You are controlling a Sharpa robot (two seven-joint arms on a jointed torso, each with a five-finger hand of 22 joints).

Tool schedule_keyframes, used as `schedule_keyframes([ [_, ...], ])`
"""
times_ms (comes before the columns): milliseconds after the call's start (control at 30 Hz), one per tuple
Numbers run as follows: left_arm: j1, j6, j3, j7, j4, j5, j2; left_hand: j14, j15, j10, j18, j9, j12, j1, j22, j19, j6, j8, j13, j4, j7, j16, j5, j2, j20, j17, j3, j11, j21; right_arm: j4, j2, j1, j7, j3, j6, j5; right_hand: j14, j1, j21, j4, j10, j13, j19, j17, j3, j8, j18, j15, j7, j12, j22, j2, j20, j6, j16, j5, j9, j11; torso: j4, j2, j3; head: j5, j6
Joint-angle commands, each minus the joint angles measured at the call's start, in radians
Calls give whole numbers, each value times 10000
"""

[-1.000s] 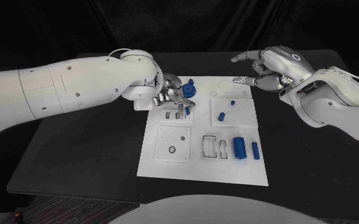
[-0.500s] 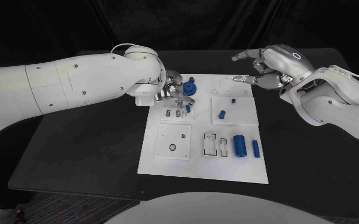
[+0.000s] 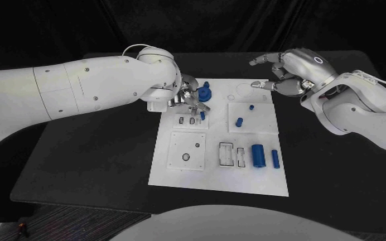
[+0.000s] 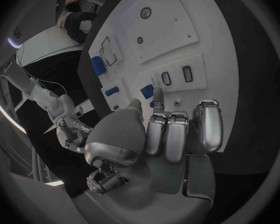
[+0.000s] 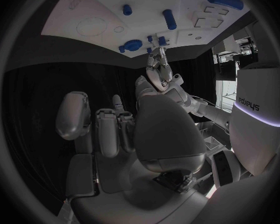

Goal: Assemble the parts on the task board

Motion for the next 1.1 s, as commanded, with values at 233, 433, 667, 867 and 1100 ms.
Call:
schedule_keyframes([
  [233, -56, 384, 7, 145, -56, -60, 150, 1039, -131, 1044, -145, 208, 26, -27, 192, 68, 32, -10, 2625, -137, -61, 27, 89, -29, -50, 2632, 212, -132, -94, -55, 50, -67, -128, 6, -19, -63, 775, -17, 56, -24, 607, 2152, 57, 1706, -65, -9, 54, 40, 32, -46, 1527, 126, -16, 55, -5, 58, -14, 66, -6, -4, 2, 16, 1],
  [433, -97, 460, 7, 180, -131, -60, 234, 1039, -147, 1044, -140, 288, 26, 13, 167, 57, 57, -35, 2625, -205, -75, 27, 145, -39, -66, 2632, 283, -147, -121, -63, 51, -78, -113, 6, -32, -64, 775, -17, 56, -24, 607, 2152, 57, 1706, -65, -9, 54, 40, 32, -46, 1527, 126, -16, 55, -5, 58, -14, 66, 4, -2, -1, 4, 1],
  [667, -138, 423, 7, 251, -209, -60, 307, 1039, -161, 1044, -138, 341, 26, 47, 160, 62, 57, -90, 2625, -261, -85, 27, 175, -32, -81, 2632, 356, -159, -139, -81, 69, -90, -103, 6, -41, -64, 776, -24, 46, -27, 605, 2149, 58, 1703, -73, -8, 56, 40, 39, -48, 1525, 134, -17, 64, -7, 65, -18, 69, -3, -7, -2, 15, 1],
  [867, -158, 458, 7, 291, -243, -60, 325, 1039, -178, 1044, -128, 422, 26, 92, 119, 40, 77, -160, 2625, -350, -100, 27, 233, -41, -99, 2632, 458, -175, -184, -100, 79, -102, -111, 6, -27, -64, 775, -24, 32, -29, 605, 2148, 55, 1698, -76, -7, 59, 40, 41, -48, 1521, 136, -17, 67, -11, 67, -19, 71, -2, -5, -4, 16, 1],
  [1100, -184, 546, 7, 308, -293, -60, 336, 1039, -222, 1044, -124, 602, 26, 199, 98, 56, 117, -354, 2625, -581, -140, 27, 547, -80, -144, 2632, 751, -216, -250, -145, 102, -130, -104, 6, -30, -64, 775, -24, 32, -29, 605, 2148, 55, 1698, -76, -7, 59, 40, 41, -48, 1521, 136, -17, 67, -11, 67, -19, 71, -2, -5, -1, 23, 1],
])
